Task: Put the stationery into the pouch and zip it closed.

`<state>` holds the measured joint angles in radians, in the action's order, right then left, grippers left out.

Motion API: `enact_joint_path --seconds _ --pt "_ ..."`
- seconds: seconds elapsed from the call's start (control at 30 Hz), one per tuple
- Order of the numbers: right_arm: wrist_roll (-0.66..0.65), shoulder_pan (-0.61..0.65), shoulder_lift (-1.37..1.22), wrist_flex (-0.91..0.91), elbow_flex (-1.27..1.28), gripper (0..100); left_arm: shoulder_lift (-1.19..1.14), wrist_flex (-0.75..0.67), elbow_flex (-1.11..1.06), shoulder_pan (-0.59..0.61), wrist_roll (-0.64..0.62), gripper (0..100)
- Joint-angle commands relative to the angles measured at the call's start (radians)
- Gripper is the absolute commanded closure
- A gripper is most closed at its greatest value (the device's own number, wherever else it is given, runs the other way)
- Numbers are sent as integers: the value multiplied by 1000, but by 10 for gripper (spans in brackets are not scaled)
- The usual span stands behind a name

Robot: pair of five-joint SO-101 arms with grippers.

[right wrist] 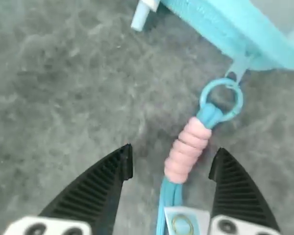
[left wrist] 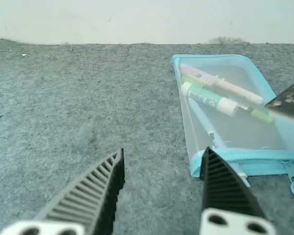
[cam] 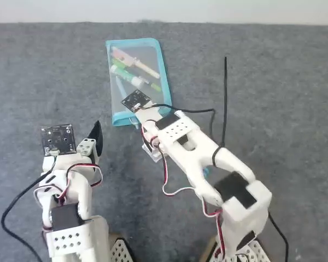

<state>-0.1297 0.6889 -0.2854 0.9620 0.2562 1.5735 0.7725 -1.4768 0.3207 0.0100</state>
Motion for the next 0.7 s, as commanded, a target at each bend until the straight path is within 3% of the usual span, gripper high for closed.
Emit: enact_joint_path --seconds 0.0,0.67 --pt "11 2 -10 -18 -69 753 11 -34 13 5 -8 756" --pt "9 88 35 -8 -78 749 11 -34 13 6 -8 756"
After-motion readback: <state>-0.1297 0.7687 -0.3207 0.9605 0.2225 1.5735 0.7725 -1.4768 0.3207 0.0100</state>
